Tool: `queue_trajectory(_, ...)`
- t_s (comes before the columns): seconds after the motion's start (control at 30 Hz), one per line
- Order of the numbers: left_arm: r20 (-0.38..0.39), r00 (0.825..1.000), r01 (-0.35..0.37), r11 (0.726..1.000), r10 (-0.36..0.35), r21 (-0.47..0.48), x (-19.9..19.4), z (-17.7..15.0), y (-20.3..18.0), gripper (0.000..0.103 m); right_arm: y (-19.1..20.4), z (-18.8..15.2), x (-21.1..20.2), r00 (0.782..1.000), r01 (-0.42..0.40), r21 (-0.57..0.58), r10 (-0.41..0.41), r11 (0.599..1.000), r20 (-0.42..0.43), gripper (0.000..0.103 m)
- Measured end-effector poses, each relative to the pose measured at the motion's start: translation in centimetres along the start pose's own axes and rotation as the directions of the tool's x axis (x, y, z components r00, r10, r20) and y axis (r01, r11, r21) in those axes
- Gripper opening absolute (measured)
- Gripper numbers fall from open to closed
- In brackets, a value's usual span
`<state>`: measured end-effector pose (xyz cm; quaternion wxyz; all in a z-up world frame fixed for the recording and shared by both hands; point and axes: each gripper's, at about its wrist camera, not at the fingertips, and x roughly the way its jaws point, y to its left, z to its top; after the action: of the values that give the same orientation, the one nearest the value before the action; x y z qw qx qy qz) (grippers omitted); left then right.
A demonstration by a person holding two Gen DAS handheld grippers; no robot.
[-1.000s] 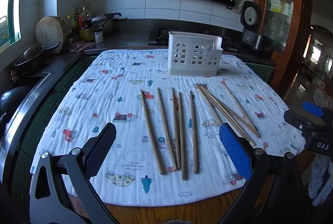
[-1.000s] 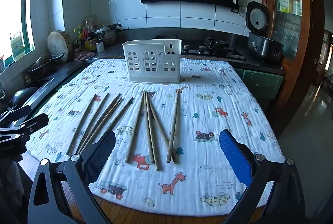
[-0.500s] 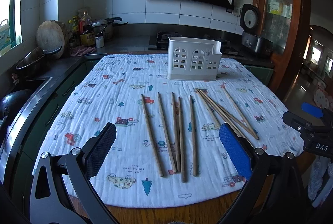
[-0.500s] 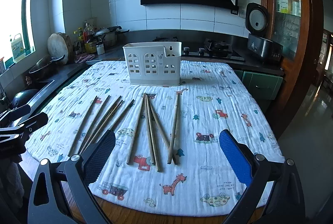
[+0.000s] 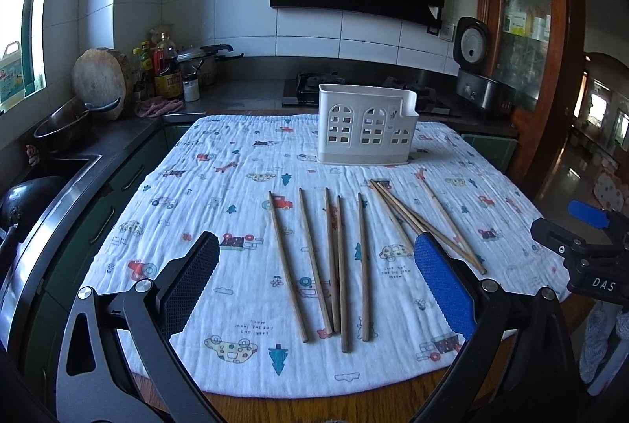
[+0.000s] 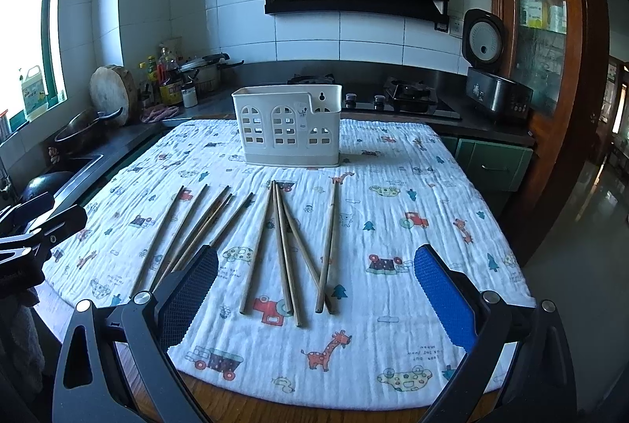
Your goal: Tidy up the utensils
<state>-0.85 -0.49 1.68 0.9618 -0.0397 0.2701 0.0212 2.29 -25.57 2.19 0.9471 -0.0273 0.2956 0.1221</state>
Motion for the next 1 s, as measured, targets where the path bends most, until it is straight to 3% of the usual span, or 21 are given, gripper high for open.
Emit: queue_trajectory(1.0,0.007,1.000,-0.007,1.000,0.007,-0.013,-0.20,0.43,0.29,0.097,0.31,0.21,0.03,1.000,0.001,-0.007,-0.001,1.000,0.002,0.097)
